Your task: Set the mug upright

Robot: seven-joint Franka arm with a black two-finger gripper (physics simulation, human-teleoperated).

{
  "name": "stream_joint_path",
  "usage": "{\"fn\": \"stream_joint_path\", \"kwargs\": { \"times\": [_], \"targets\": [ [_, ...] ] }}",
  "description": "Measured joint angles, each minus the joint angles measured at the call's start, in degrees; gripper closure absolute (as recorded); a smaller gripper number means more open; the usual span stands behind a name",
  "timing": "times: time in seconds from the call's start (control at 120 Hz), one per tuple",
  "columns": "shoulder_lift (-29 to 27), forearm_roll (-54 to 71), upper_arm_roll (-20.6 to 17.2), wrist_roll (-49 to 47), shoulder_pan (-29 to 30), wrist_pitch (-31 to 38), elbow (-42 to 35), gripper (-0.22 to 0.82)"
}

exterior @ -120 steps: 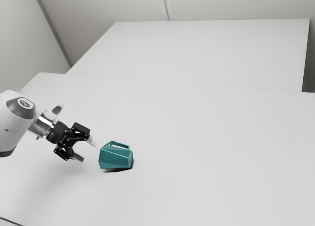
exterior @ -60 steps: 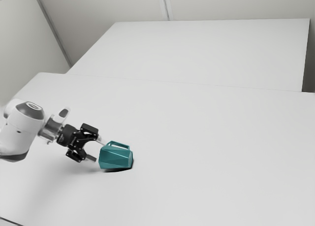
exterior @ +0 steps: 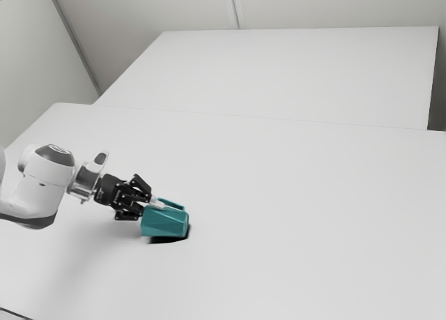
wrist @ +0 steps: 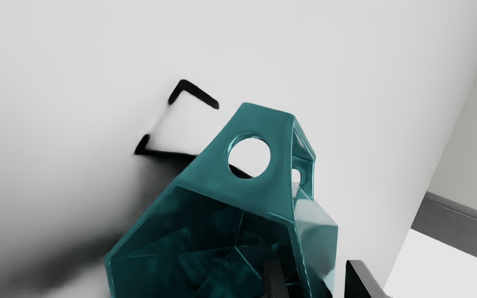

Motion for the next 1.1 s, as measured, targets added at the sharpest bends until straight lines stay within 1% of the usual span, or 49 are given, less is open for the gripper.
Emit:
{"fn": "stream_joint_path", "kwargs": {
  "times": [0.092,0.267,0.383,0.542,0.667,0.858,0.958,1.1],
  "targets": [
    [0.0,-0.6,0.0,0.2,-0.3,0.0,0.0,0.65],
    [-0.2,-1.2,-0.4,0.5,-0.3,-0.2,0.0,0.72],
    [-1.3,-1.4,-0.5,0.5,-0.8,-0.4,0.0,0.74],
    [-3.0,-1.3,-0.7,0.6,-1.9,-0.5,0.6,0.75],
    [-2.2,1.2,-2.5,0.5,-1.9,-0.6,5.5,0.77],
    [0.8,11.9,-6.6,-0.3,-1.6,0.8,14.4,0.77],
    [3.4,19.7,-6.9,-1.2,-4.7,2.8,18.8,0.78],
    [6.4,33.1,-6.9,-3.7,-15.1,5.4,23.2,0.78]
  ]
}}
